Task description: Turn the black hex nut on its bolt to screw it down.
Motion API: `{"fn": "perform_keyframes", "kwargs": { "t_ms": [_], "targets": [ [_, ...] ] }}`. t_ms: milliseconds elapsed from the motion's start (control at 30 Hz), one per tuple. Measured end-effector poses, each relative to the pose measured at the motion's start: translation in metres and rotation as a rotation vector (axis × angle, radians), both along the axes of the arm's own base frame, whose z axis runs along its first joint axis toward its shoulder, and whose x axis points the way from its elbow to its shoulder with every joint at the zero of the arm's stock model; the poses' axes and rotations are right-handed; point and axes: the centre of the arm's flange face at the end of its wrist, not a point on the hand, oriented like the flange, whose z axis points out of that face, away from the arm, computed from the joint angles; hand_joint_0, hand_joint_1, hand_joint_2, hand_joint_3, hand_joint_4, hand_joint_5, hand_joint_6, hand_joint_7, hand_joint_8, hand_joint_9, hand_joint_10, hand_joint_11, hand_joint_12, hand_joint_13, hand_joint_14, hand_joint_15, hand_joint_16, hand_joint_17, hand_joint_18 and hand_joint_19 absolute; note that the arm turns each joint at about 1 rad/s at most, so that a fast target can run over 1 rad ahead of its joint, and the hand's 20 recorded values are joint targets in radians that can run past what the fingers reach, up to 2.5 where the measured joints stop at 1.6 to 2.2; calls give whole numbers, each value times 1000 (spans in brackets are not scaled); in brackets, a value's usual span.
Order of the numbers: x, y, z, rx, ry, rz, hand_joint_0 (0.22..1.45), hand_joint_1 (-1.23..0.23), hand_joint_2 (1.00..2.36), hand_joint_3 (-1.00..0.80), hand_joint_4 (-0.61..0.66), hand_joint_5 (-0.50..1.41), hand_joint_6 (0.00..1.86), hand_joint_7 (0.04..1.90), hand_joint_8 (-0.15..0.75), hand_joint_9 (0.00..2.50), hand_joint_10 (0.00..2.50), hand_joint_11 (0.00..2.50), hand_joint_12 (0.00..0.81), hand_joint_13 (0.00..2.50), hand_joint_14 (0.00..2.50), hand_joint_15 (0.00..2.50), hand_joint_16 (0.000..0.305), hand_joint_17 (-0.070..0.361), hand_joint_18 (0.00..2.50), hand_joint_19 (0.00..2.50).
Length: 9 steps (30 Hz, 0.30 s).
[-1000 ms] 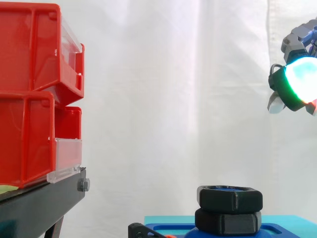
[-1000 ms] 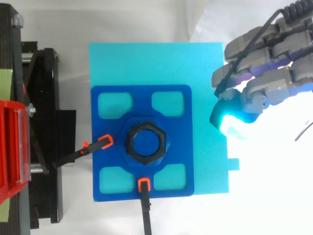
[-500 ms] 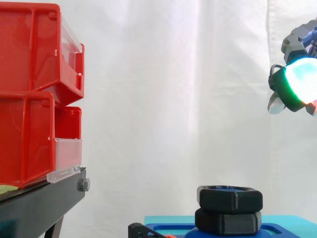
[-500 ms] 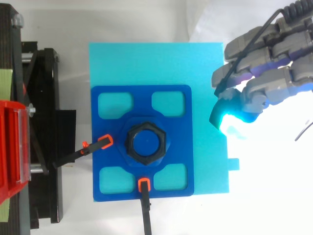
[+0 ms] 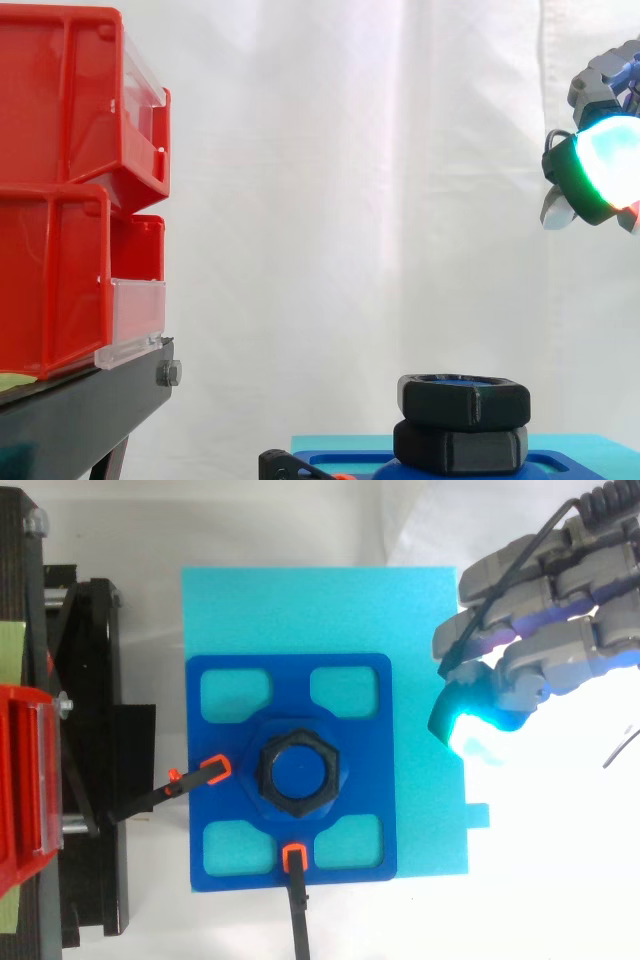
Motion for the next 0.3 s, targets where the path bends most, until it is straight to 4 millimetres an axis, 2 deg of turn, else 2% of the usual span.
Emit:
{"fn": "perform_keyframes", "kwargs": {
  "t_ms": [300],
  "targets": [
    [0, 0, 0, 0, 0, 0, 519, -401, 1000, -500, 286, -127, 503, 954, 276, 806, 6, 207, 349, 521, 0, 12, 52, 118, 466, 147]
  ]
}}
